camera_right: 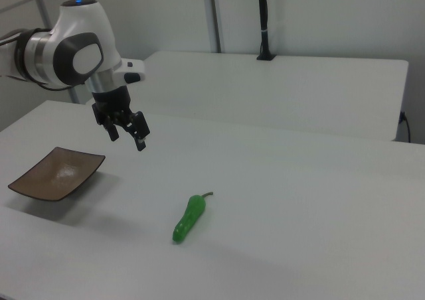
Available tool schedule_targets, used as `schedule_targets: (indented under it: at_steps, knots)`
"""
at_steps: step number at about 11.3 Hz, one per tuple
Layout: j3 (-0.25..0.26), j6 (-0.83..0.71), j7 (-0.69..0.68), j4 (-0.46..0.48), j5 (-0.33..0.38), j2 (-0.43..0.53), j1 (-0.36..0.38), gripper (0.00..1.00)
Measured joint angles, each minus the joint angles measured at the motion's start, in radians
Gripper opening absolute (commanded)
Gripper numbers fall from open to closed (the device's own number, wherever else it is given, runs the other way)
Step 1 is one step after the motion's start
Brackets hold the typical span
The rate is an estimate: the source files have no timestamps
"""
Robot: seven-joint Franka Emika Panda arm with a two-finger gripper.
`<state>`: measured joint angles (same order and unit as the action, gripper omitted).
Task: Chili peppers are placed on a ceramic plate
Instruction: 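Move the open gripper over the green chili pepper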
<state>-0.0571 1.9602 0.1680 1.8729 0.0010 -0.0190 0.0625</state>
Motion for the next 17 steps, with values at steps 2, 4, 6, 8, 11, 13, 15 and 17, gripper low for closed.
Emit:
schedule_targets:
  at_steps: [2, 4, 6, 8, 11, 13, 15, 17]
  knots:
    - [0.005, -0.002, -0.008, 0.0, 0.0, 0.002, 0.0, 1.0]
    - [0.005, -0.012, -0.008, 0.0, 0.0, 0.012, 0.0, 1.0]
    - [0.006, -0.015, -0.008, 0.0, 0.0, 0.016, 0.0, 1.0]
    - [0.006, -0.015, -0.032, 0.0, -0.001, 0.018, 0.0, 1.0]
    - [0.026, -0.016, -0.128, 0.0, -0.012, 0.018, 0.0, 1.0]
    - [0.048, -0.007, -0.142, 0.007, -0.059, 0.017, -0.001, 1.0]
    - [0.062, 0.035, -0.144, 0.037, -0.119, 0.015, -0.001, 1.0]
    - [0.086, 0.082, -0.146, 0.066, -0.149, 0.009, -0.001, 1.0]
